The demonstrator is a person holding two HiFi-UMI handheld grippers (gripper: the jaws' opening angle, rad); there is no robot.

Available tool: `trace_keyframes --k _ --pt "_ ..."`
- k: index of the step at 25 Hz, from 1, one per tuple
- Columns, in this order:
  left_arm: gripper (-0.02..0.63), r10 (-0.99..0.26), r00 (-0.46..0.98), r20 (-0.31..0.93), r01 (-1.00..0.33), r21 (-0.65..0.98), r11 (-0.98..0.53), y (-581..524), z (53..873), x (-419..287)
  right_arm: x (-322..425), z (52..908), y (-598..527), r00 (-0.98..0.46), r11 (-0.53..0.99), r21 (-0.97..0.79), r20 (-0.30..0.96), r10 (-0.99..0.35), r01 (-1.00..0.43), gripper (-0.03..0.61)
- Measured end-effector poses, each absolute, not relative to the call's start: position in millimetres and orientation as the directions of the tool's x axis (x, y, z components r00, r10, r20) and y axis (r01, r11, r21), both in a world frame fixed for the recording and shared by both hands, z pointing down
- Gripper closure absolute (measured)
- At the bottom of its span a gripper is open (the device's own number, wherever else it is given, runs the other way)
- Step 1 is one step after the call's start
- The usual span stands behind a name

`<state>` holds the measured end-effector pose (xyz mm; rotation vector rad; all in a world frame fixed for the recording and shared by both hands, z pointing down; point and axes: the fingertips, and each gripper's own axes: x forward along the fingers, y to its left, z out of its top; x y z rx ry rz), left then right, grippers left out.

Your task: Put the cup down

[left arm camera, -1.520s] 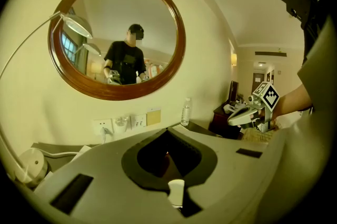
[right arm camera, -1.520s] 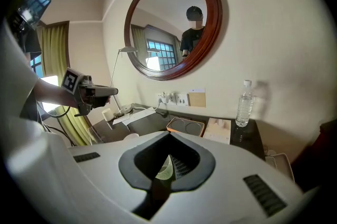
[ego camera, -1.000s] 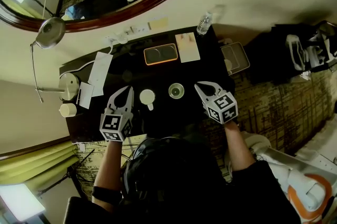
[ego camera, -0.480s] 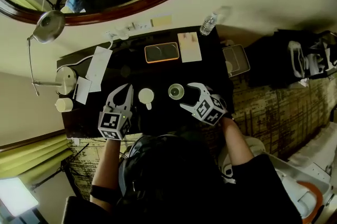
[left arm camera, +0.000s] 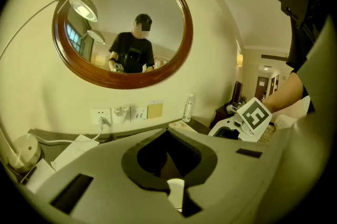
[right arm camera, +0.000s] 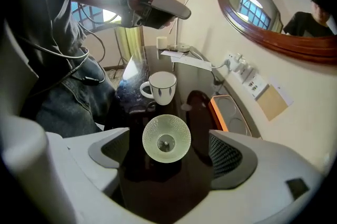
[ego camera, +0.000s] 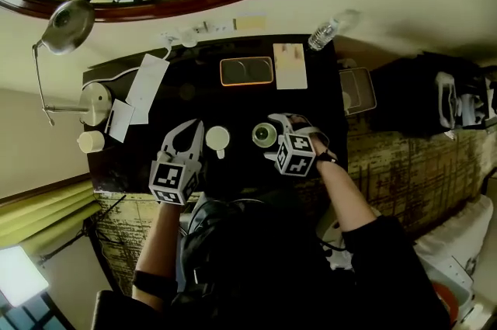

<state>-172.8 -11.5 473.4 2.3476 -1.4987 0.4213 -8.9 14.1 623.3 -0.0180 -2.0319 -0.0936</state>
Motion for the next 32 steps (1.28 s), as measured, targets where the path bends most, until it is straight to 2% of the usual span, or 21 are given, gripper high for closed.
trace_keyframes --k 10,11,12,13,17,23,32 --pt "0.626 -0.822 0.396 0.409 -0.916 0.118 -0.383 -16 496 -165 -23 662 21 -0.39 0.971 0.056 0.92 0.04 0.231 0.077" --pt "0.626 -0.823 0.396 0.408 -0.917 0.119 -0.382 -16 499 -166 -23 666 21 -0.384 0.969 0.059 0.923 0.039 0.241 0.084" --pt "0.626 -0.823 0.396 0.407 -0.916 0.12 -0.382 -17 502 -166 -24 670 21 -0.378 0.967 0.062 0.925 0.038 0.249 0.117" --pt "0.626 -0.823 0.397 0.407 -0.916 0.121 -0.382 -16 505 -165 -24 673 21 -0.375 0.965 0.065 0.926 0.036 0.253 0.118" --pt "0.626 -0.82 0.398 0.411 -0.916 0.126 -0.382 -11 514 -166 -28 677 18 -0.391 0.968 0.087 0.92 0.013 0.237 0.173" --pt "0.626 -0.818 0.394 0.42 -0.918 0.128 -0.376 -2 521 -167 -27 673 20 -0.408 0.97 0.088 0.913 0.014 0.229 0.178" --pt "0.626 -0.814 0.394 0.426 -0.917 0.119 -0.381 -6 527 -161 -29 657 -22 -0.457 0.989 0.092 0.889 -0.027 0.119 0.178"
